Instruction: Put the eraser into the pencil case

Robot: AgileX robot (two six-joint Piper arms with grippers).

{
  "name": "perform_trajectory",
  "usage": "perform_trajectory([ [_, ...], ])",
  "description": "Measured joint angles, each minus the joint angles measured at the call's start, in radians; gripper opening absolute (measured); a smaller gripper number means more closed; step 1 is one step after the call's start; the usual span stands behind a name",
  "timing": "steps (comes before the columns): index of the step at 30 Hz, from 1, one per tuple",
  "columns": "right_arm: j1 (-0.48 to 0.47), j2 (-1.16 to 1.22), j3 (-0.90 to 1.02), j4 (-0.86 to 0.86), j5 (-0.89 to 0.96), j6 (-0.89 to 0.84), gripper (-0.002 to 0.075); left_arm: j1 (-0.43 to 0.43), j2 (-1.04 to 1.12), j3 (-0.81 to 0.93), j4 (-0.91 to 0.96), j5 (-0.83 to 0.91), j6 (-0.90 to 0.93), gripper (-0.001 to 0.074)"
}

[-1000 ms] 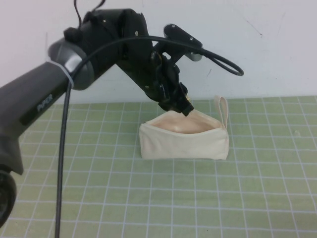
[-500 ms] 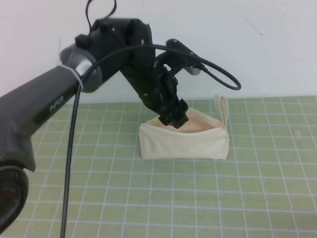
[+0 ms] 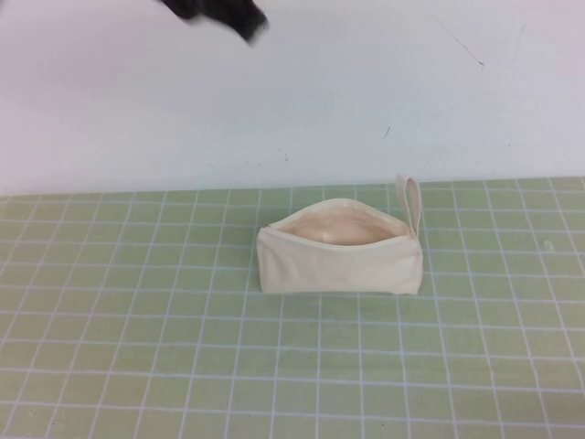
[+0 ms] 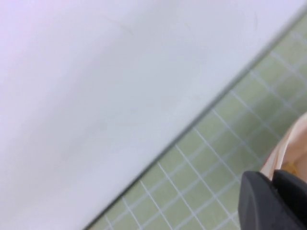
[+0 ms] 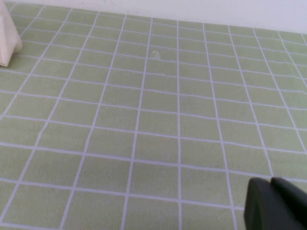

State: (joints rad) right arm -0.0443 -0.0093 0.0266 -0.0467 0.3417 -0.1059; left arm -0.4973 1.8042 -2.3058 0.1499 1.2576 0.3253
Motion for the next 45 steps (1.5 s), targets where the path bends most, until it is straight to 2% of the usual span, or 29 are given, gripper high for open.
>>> perform_trajectory([
  [11, 0.000, 0.000, 0.000, 0.000, 0.000, 0.000, -0.0001, 0.000, -0.410, -0.011, -0.034, 0.013, -0.060, 0.0001],
  [16, 0.000, 0.000, 0.000, 0.000, 0.000, 0.000, -0.0001, 0.000, -0.585, 0.097, 0.008, 0.014, -0.070, 0.0000],
  [20, 0.000, 0.000, 0.000, 0.000, 0.000, 0.000, -0.0001, 0.000, -0.750, 0.320, 0.010, -0.056, -0.093, 0.0000],
  [21, 0.000, 0.000, 0.000, 0.000, 0.000, 0.000, -0.0001, 0.000, -0.838, 0.477, 0.010, -0.150, -0.113, 0.0000],
  [23, 0.000, 0.000, 0.000, 0.000, 0.000, 0.000, -0.0001, 0.000, -0.921, 0.650, 0.015, -0.251, -0.139, 0.0000],
  [32, 0.000, 0.000, 0.000, 0.000, 0.000, 0.000, -0.0001, 0.000, -1.144, 1.333, 0.006, -0.621, -0.224, -0.0001],
  [38, 0.000, 0.000, 0.000, 0.000, 0.000, 0.000, -0.0001, 0.000, -1.168, 1.575, 0.006, -0.766, -0.253, -0.0001],
  [45, 0.000, 0.000, 0.000, 0.000, 0.000, 0.000, -0.0001, 0.000, -1.169, 1.720, 0.006, -0.800, -0.255, -0.0001],
])
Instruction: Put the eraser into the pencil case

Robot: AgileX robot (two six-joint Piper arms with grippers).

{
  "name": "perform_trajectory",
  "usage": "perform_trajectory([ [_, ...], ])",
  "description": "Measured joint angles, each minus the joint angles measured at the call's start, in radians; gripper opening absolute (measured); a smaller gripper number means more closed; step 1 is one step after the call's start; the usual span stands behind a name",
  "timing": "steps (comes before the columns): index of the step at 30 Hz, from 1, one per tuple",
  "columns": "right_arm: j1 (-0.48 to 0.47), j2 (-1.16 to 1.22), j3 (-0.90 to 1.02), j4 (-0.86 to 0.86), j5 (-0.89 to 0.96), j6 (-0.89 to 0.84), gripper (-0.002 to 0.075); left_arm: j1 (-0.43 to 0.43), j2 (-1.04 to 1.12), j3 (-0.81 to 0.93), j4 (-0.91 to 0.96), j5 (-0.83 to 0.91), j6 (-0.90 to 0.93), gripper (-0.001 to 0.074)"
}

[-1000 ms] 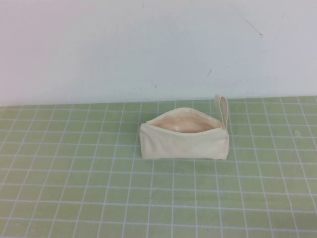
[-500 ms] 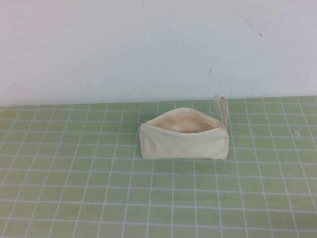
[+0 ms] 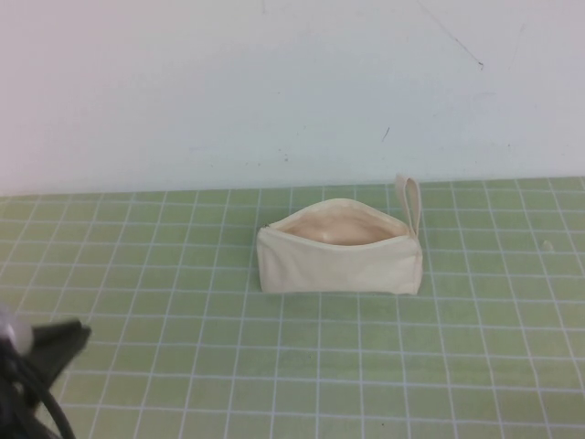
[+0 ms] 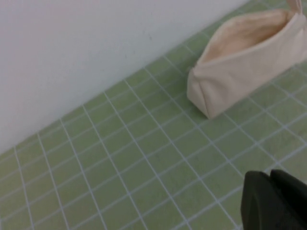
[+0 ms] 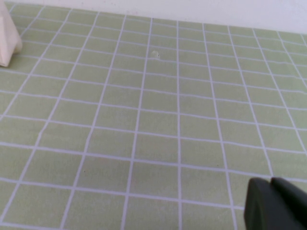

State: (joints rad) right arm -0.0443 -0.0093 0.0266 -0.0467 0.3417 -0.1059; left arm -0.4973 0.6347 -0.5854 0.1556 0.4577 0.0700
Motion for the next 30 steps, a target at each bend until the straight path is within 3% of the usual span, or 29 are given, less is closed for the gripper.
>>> perform_trajectory([
  [9, 0.000, 0.000, 0.000, 0.000, 0.000, 0.000, -0.0001, 0.000, -0.010, 0.116, 0.000, 0.023, -0.009, -0.0001],
  [14, 0.000, 0.000, 0.000, 0.000, 0.000, 0.000, -0.0001, 0.023, -0.118, 0.162, -0.026, 0.028, -0.060, 0.0000],
  [21, 0.000, 0.000, 0.000, 0.000, 0.000, 0.000, -0.0001, 0.200, -0.324, 0.238, -0.113, -0.016, -0.086, -0.0001],
  [30, 0.000, 0.000, 0.000, 0.000, 0.000, 0.000, -0.0001, 0.426, -0.564, 0.498, -0.194, -0.306, -0.098, -0.0001],
])
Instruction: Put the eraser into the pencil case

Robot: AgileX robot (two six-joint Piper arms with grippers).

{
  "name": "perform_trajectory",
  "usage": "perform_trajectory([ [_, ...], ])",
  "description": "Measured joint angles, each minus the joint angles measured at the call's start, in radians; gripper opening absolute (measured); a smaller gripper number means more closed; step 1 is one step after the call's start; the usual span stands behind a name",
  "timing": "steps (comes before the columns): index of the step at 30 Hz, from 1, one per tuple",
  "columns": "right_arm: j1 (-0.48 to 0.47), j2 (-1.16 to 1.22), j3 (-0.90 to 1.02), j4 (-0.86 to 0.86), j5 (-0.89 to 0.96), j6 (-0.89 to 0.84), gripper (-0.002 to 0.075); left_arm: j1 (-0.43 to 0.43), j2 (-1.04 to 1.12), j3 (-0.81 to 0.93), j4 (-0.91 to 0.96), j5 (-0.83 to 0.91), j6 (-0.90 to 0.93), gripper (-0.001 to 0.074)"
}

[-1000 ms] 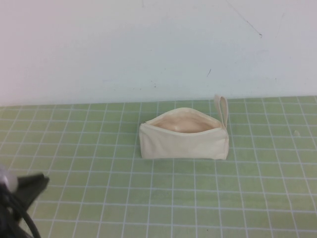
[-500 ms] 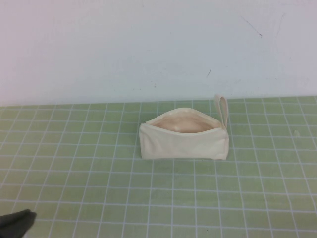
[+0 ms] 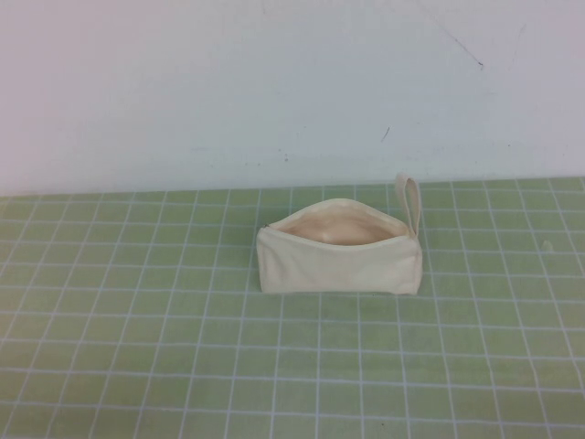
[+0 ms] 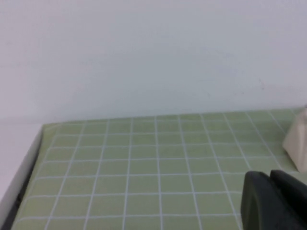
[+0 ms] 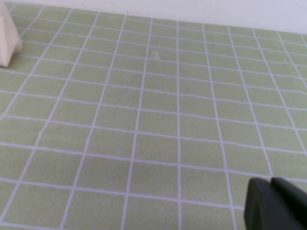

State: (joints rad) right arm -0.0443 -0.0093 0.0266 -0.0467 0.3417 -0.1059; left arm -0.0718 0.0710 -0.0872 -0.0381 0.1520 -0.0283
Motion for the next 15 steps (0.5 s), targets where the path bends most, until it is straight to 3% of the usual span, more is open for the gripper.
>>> perform_trajectory([
  [3, 0.000, 0.000, 0.000, 0.000, 0.000, 0.000, -0.0001, 0.038, -0.032, 0.092, -0.030, -0.072, -0.024, -0.0001],
  [10, 0.000, 0.000, 0.000, 0.000, 0.000, 0.000, -0.0001, 0.050, -0.079, 0.113, -0.064, 0.150, -0.055, -0.0001],
  [15, 0.000, 0.000, 0.000, 0.000, 0.000, 0.000, -0.0001, 0.050, -0.081, 0.109, -0.077, 0.174, -0.055, -0.0001],
])
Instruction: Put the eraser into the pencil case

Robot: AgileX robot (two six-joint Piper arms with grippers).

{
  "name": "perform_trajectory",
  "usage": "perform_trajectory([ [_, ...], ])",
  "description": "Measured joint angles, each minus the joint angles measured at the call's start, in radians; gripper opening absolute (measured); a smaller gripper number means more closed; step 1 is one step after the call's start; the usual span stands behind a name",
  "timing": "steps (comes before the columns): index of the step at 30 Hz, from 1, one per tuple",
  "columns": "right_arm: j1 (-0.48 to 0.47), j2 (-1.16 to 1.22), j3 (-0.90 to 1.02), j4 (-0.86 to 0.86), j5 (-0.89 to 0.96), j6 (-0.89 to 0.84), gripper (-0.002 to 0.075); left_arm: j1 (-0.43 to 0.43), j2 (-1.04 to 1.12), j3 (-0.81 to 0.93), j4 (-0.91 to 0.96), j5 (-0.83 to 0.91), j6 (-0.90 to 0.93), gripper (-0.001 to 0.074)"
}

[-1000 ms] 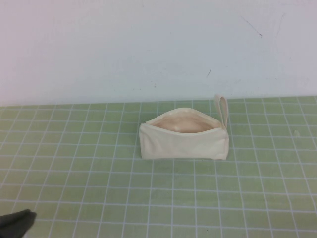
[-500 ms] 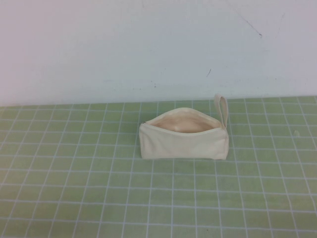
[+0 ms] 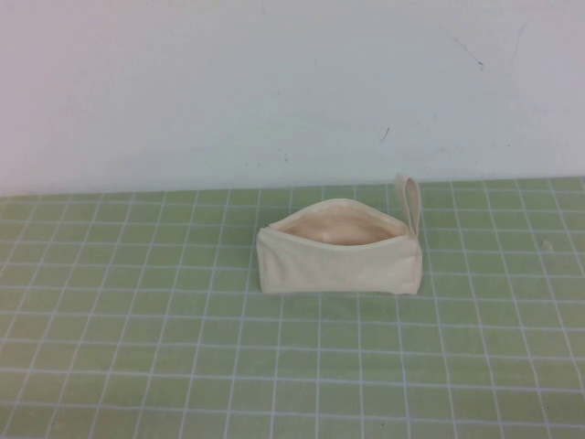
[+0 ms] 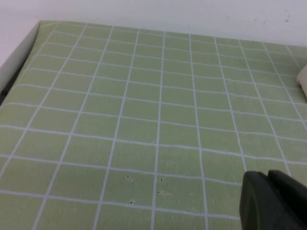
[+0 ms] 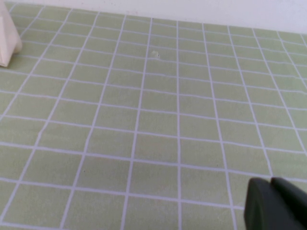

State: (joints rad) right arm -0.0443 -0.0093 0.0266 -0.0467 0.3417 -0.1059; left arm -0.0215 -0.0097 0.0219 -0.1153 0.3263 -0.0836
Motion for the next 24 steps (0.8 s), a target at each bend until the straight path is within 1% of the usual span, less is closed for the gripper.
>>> perform_trajectory([
  [10, 0.000, 0.000, 0.000, 0.000, 0.000, 0.000, -0.0001, -0.002, 0.000, 0.000, -0.005, 0.008, 0.043, -0.0001],
  [18, 0.000, 0.000, 0.000, 0.000, 0.000, 0.000, -0.0001, -0.048, 0.000, 0.000, 0.003, 0.008, 0.053, -0.0001],
  [24, 0.000, 0.000, 0.000, 0.000, 0.000, 0.000, -0.0001, -0.036, 0.000, 0.000, 0.003, 0.008, 0.053, -0.0001],
])
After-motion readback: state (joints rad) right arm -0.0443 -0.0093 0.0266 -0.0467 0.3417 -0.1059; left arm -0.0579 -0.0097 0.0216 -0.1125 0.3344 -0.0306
